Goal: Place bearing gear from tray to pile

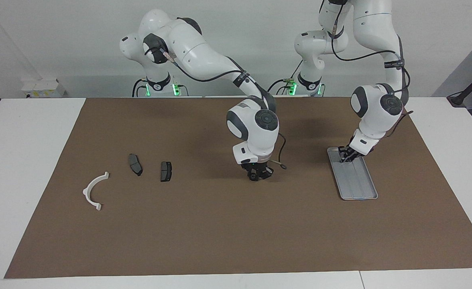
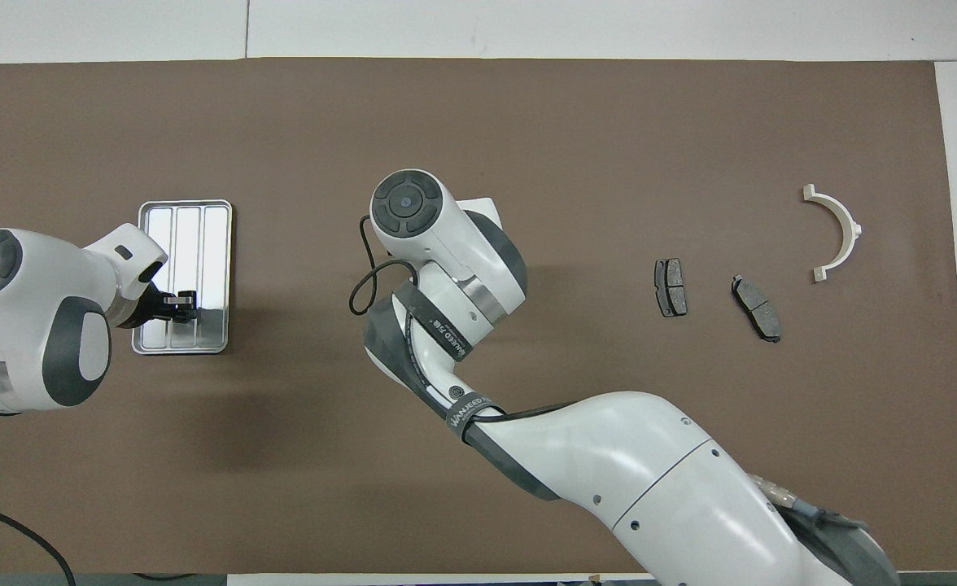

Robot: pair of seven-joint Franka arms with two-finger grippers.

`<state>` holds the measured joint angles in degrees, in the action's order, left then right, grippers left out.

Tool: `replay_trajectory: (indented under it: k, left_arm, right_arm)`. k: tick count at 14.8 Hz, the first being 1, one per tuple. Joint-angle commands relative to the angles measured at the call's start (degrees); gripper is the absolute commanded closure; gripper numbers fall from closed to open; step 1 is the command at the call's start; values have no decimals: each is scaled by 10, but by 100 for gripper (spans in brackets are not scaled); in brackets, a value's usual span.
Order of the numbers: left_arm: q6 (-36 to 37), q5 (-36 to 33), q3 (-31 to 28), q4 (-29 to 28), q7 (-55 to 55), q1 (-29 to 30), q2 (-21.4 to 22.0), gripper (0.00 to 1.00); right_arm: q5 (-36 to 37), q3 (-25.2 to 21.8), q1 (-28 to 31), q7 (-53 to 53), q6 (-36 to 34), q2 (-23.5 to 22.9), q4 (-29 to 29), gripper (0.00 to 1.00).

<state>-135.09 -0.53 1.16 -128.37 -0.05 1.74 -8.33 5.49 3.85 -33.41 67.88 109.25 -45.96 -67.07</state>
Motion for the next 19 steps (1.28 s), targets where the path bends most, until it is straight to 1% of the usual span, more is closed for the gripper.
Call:
replay_trajectory:
  k: [1, 3, 4, 5, 6, 7, 9, 11, 12, 13, 14, 15, 17, 19]
  left_arm:
    - [-12, 7, 1, -19, -8, -1, 11, 77]
    - [-9, 7, 1, -17, -14, -2, 11, 94]
    - [-7, 7, 3, -11, -18, -2, 10, 100]
    - [5, 19, 8, 13, -39, -3, 9, 100]
    - [36, 44, 12, 42, -76, -30, 9, 100]
    - [66, 61, 10, 80, -119, -70, 3, 100]
    - [104, 62, 10, 160, -241, -124, -27, 100]
    - [136, 63, 9, 223, -338, -189, -49, 100]
    - [152, 62, 8, 257, -384, -216, -69, 100]
    - [157, 60, 7, 293, -431, -248, -97, 100]
    - [157, 55, 6, 327, -468, -275, -132, 100]
    - [155, 48, 5, 357, -500, -291, -164, 100]
    - [135, 26, 6, 369, -532, -310, -197, 100]
    - [123, 16, 5, 364, -539, -321, -203, 100]
  right_arm:
    - [-6, 10, 57, -124, -77, 70, 3, 100]
    - [-8, 10, 108, -249, -125, 112, 2, 100]
    - [-8, 10, 133, -311, -145, 128, 2, 100]
    - [-8, 10, 160, -379, -164, 140, 3, 100]
    - [-7, 10, 185, -433, -171, 148, 2, 100]
    - [-7, 9, 207, -481, -171, 153, 1, 100]
    - [-7, 8, 250, -564, -162, 153, -8, 100]
    - [-7, 9, 285, -621, -129, 161, -37, 100]
    - [-7, 9, 295, -632, -111, 167, -58, 100]
    - [-7, 8, 308, -644, -83, 169, -81, 100]
    - [-7, 9, 324, -664, -40, 170, -112, 100]
    - [-7, 9, 337, -683, 0, 173, -143, 100]
    - [-7, 9, 353, -690, 56, 169, -187, 100]
    - [-7, 8, 362, -698, 106, 159, -216, 100]
